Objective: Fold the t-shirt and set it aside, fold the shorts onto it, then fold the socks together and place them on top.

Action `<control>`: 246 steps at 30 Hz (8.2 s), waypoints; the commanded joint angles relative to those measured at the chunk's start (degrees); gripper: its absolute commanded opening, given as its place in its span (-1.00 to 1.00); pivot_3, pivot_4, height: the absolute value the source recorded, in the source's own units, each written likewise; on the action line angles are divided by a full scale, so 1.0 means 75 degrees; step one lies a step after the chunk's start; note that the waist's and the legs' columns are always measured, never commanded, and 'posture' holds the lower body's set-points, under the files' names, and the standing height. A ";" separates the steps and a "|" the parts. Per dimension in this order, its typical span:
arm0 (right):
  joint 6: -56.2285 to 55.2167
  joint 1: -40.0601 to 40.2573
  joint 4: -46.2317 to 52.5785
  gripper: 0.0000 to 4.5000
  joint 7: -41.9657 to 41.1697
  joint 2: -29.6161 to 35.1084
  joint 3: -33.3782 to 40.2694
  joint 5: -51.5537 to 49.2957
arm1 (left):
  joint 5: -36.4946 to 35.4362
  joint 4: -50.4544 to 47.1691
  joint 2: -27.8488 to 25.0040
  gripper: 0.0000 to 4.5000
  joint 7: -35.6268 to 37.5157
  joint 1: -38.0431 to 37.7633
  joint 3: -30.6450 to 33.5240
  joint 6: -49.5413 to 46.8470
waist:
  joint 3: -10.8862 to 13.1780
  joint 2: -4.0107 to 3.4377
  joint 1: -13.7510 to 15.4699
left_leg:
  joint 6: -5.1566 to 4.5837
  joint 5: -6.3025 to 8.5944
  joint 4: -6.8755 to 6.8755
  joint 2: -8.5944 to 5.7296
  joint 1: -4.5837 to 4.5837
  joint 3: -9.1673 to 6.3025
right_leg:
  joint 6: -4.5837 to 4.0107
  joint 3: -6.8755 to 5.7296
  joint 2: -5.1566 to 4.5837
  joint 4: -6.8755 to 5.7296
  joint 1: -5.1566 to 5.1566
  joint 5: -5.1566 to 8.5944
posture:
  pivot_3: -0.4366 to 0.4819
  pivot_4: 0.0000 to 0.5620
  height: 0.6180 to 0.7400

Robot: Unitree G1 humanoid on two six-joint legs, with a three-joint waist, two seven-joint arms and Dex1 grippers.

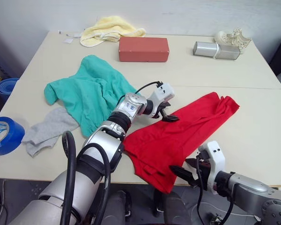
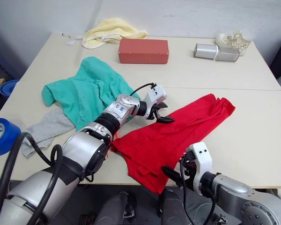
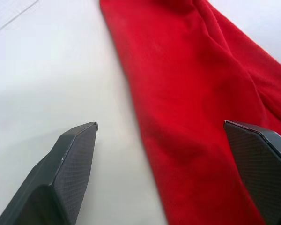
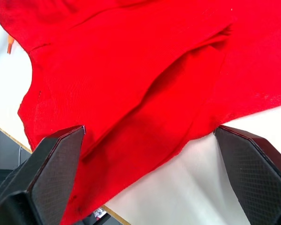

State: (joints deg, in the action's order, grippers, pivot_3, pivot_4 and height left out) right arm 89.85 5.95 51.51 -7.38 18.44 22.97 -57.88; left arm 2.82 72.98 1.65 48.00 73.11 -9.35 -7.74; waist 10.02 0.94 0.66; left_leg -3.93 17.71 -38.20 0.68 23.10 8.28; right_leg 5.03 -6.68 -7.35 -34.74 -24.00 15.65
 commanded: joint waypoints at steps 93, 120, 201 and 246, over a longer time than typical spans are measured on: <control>-1.8948 -0.0982 -0.8647 0.98 -0.8170 0.4732 -0.3737 0.7136 | -0.0405 -0.4757 -0.3012 1.00 0.3800 -0.4372 -0.2349 0.8096 | -0.0022 0.0008 -0.0085 | 0.0113 0.0031 0.0023 0.0010 -0.0215 0.0005 | -0.0012 0.0008 -0.0009 0.0065 0.0215 -0.0002 | -0.05 -0.47 1.00; -1.7963 0.1535 -0.6371 -1.00 -0.7501 0.5822 -0.3172 0.5559 | -0.3247 -0.9545 -0.4479 -0.99 0.5544 -0.6692 -0.2811 0.2894 | 0.0027 -0.0090 -0.0043 | 0.0098 0.0036 0.0022 0.0016 -0.0207 0.0001 | -0.0022 0.0012 -0.0010 0.0053 0.0207 0.0017 | -0.05 -0.47 1.00; -1.1965 -0.1696 -0.5803 0.99 -0.7331 0.3570 -0.2881 0.5313 | -0.3583 -0.7563 -0.3527 0.98 0.4300 -0.5106 0.0815 0.1981 | 0.0048 -0.0091 -0.0167 | 0.0034 -0.0004 -0.0121 0.0002 0.0000 0.0011 | 0.0032 -0.0025 -0.0013 -0.0019 0.0045 -0.0023 | -0.05 -0.47 1.00; -1.0800 0.1107 -0.2704 -0.05 -0.7669 0.3842 -0.2669 0.4002 | -0.4392 -1.1218 -0.5317 1.00 0.3640 -0.7559 0.1067 -0.0528 | 0.0048 -0.0095 0.0005 | 0.0099 0.0045 -0.0094 0.0012 -0.0022 -0.0005 | -0.0010 -0.0018 -0.0021 -0.0012 0.0048 -0.0004 | -0.05 -0.47 1.00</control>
State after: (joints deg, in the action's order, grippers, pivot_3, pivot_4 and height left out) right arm 8.87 13.74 29.06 -61.89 45.56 -0.66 -23.42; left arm -29.14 -9.06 -38.41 76.32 15.08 -1.29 -10.89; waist 10.38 0.23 0.70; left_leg -3.23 18.05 -38.92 0.76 22.95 8.25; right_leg 4.97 -6.81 -7.51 -34.83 -23.64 15.62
